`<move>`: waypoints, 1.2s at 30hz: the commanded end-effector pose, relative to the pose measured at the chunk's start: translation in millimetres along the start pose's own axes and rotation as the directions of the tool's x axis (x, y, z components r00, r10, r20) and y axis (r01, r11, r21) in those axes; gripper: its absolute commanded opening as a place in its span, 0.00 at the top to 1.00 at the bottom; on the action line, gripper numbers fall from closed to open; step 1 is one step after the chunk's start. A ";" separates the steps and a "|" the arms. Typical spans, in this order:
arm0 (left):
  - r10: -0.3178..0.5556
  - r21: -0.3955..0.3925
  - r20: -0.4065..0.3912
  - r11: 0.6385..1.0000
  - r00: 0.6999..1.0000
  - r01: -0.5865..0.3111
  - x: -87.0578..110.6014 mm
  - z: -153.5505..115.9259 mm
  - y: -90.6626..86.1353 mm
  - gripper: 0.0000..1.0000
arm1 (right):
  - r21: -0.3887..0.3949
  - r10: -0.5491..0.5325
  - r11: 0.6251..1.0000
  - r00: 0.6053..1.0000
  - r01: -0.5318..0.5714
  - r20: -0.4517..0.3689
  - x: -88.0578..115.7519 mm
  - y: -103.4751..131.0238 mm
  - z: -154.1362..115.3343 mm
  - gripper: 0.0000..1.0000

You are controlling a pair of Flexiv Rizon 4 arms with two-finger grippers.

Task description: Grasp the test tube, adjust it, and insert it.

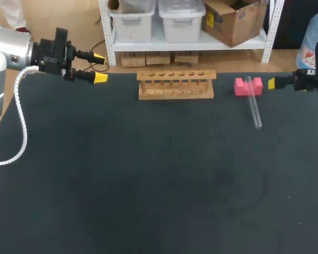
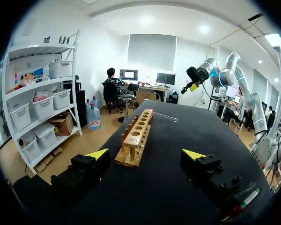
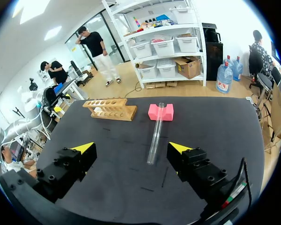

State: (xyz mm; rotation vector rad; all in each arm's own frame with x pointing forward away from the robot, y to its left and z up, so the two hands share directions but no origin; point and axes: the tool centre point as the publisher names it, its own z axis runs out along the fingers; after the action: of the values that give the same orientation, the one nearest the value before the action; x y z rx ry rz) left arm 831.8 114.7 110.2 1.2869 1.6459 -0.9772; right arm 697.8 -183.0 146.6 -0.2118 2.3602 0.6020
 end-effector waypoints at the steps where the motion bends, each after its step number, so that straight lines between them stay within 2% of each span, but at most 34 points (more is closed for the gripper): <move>1: 0.003 -0.007 0.003 1.000 1.000 -0.003 0.9 -0.2 -2.6 0.00 | 0.006 0.000 1.000 1.000 0.000 0.000 0.2 1.2 -0.9 0.00; 2: 0.003 -0.007 0.003 1.000 1.000 -0.003 0.9 -0.2 -2.6 0.00 | 0.006 0.000 1.000 1.000 0.000 0.000 0.2 1.2 -0.9 0.00; 5: 0.003 -0.007 0.003 1.000 1.000 -0.003 0.9 -0.2 -2.6 0.00 | 0.133 -0.020 0.991 1.000 0.020 -0.004 -3.0 -2.9 1.9 0.00; 9: 0.003 -0.007 0.003 1.000 1.000 -0.003 0.9 -0.2 -2.6 0.00 | 0.292 -0.051 0.955 0.999 0.049 0.002 -7.1 -4.8 7.9 0.00; 12: 0.003 -0.007 0.003 1.000 1.000 -0.003 0.9 -0.2 -2.6 0.00 | 0.375 -0.075 0.925 0.997 0.061 0.024 -8.7 -7.2 13.5 0.00; 18: 0.003 -0.007 0.003 1.000 1.000 -0.003 0.9 -0.2 -2.6 0.00 | 0.469 -0.129 0.881 0.985 0.062 0.113 -14.1 -15.0 24.9 0.00; 21: 0.003 -0.007 0.003 1.000 1.000 -0.003 0.9 -0.2 -2.6 0.00 | 0.524 -0.162 0.848 0.979 0.074 0.124 -16.8 -19.1 31.5 0.00; 24: 0.003 -0.007 0.003 1.000 1.000 -0.003 0.9 -0.2 -2.6 0.00 | 0.562 -0.169 0.823 0.979 0.077 0.113 -18.4 -23.2 39.0 0.00; 30: 0.003 -0.007 0.003 1.000 1.000 -0.003 0.9 -0.2 -2.6 0.00 | 0.578 -0.157 0.813 0.982 0.070 0.103 -20.6 -26.0 53.4 0.00; 33: 0.003 -0.007 0.003 1.000 1.000 -0.003 0.9 -0.2 -2.6 0.00 | 0.617 -0.171 0.781 0.983 0.097 0.061 -22.6 -22.8 62.9 0.00; 34: 0.003 -0.007 0.003 1.000 1.000 -0.003 0.9 -0.2 -2.6 0.00 | 0.640 -0.174 0.760 0.984 0.114 0.031 -22.9 -21.8 65.8 0.00; 36: 0.003 -0.007 0.003 1.000 1.000 -0.003 0.9 -0.2 -2.6 0.00 | 0.640 -0.174 0.760 0.984 0.114 0.031 -22.9 -21.8 65.8 0.00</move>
State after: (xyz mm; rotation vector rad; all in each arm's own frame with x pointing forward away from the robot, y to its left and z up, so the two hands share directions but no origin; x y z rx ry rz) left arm 831.8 114.6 110.3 1.2866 1.6459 -0.9771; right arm 753.9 -174.7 105.2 -0.2765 2.2898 0.2112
